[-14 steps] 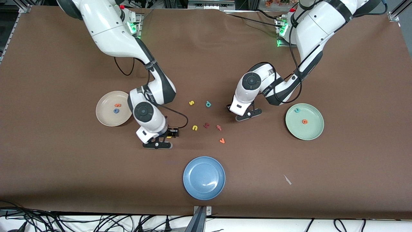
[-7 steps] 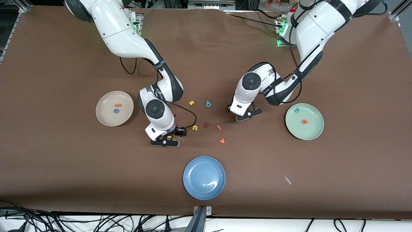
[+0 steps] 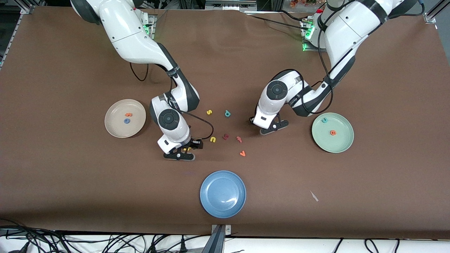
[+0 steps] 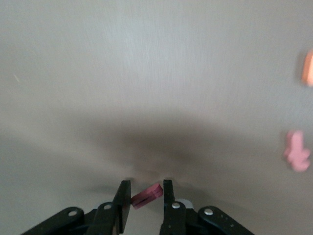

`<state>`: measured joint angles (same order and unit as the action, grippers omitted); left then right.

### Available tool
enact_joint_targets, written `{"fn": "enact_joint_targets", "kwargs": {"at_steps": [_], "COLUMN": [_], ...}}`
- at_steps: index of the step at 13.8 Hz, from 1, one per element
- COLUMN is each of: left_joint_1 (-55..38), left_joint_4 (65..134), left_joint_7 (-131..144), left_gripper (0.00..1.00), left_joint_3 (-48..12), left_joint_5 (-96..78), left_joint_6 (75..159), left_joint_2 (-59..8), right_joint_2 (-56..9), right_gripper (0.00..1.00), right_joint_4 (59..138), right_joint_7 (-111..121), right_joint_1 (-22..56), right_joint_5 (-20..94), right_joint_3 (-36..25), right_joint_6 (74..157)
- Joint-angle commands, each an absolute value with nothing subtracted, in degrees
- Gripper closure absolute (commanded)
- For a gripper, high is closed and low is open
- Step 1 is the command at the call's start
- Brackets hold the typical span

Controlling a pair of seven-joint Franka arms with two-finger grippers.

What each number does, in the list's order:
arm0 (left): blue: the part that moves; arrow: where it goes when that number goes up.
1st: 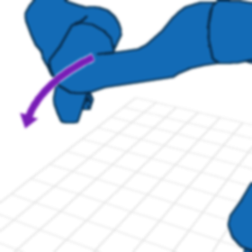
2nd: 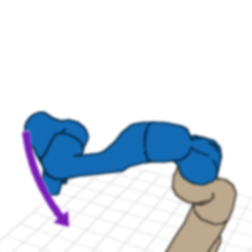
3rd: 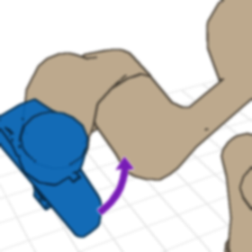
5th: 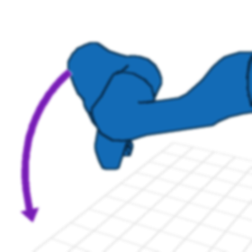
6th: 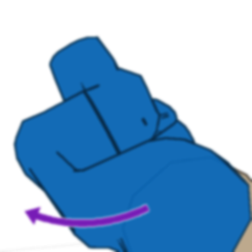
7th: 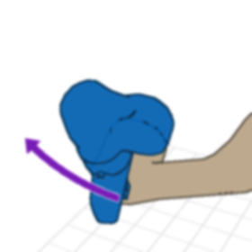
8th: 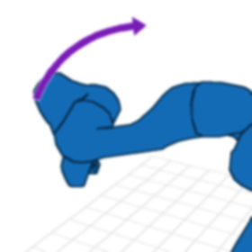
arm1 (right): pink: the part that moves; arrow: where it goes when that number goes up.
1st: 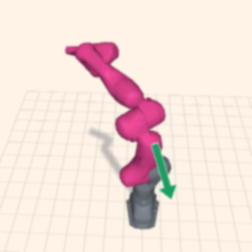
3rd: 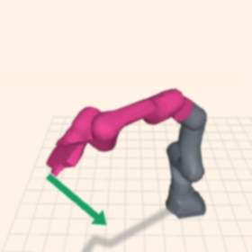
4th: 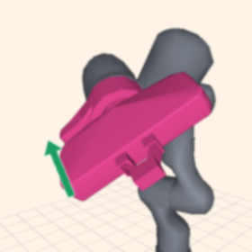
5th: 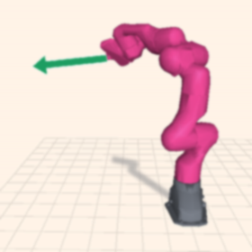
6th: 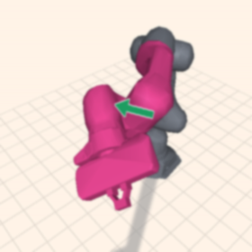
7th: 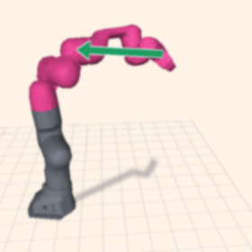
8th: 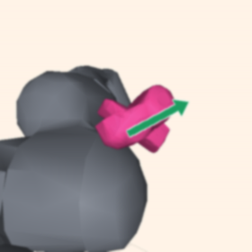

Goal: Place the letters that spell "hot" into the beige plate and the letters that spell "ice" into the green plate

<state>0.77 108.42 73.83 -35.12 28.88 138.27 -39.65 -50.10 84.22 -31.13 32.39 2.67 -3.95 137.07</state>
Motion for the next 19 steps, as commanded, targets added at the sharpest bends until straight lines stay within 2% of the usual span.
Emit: {"fn": "enact_joint_targets", "kwargs": {"at_steps": [1,3,5,8,11,13,14,15,16,17,19], "left_joint_1": [4.99,8.60,14.12,22.56,29.51,30.84,30.94,30.94,30.94,30.94,31.38], "left_joint_4": [106.18,104.60,103.11,102.13,102.74,103.18,103.18,103.18,103.18,103.10,102.48], "left_joint_7": [74.27,73.57,68.23,53.93,40.64,38.76,38.85,38.93,38.94,38.94,39.02], "left_gripper": [0.97,0.99,0.99,0.99,0.99,0.95,0.84,0.73,0.40,0.00,0.00], "left_joint_3": [-37.08,-38.05,-39.72,-40.52,-39.99,-39.73,-39.73,-39.73,-39.81,-39.81,-39.99], "left_joint_5": [30.15,30.15,30.15,29.88,29.79,29.88,29.88,29.88,29.80,29.79,29.71], "left_joint_6": [135.80,133.34,128.26,121.13,120.94,120.85,120.85,120.15,119.45,119.27,118.31], "left_joint_2": [-36.83,-35.43,-34.98,-34.80,-35.68,-37.78,-38.14,-38.14,-38.06,-37.88,-37.01], "right_joint_2": [-51.15,-50.10,-45.99,-35.72,-24.20,-20.75,-21.35,-22.84,-24.24,-26.61,-31.35], "right_gripper": [0.85,0.85,0.85,0.85,0.85,0.83,0.69,0.50,0.43,0.39,0.37], "right_joint_4": [84.99,85.69,88.23,96.91,108.86,111.79,111.88,111.45,111.01,110.05,106.37], "right_joint_7": [-30.33,-29.19,-26.56,-19.36,-12.06,-9.07,-9.66,-10.10,-10.19,-11.15,-13.35], "right_joint_1": [32.34,32.08,31.21,28.22,25.06,23.91,23.91,23.91,24.34,24.95,26.88], "right_joint_5": [1.49,1.49,1.58,1.93,1.93,1.93,1.93,2.11,2.54,2.64,2.46], "right_joint_3": [-4.31,-4.31,-4.22,-4.04,-3.87,-3.87,-3.87,-3.52,-3.17,-3.08,-3.08], "right_joint_6": [137.37,137.11,134.49,130.96,129.47,127.72,128.14,130.32,133.13,136.03,140.43]}}
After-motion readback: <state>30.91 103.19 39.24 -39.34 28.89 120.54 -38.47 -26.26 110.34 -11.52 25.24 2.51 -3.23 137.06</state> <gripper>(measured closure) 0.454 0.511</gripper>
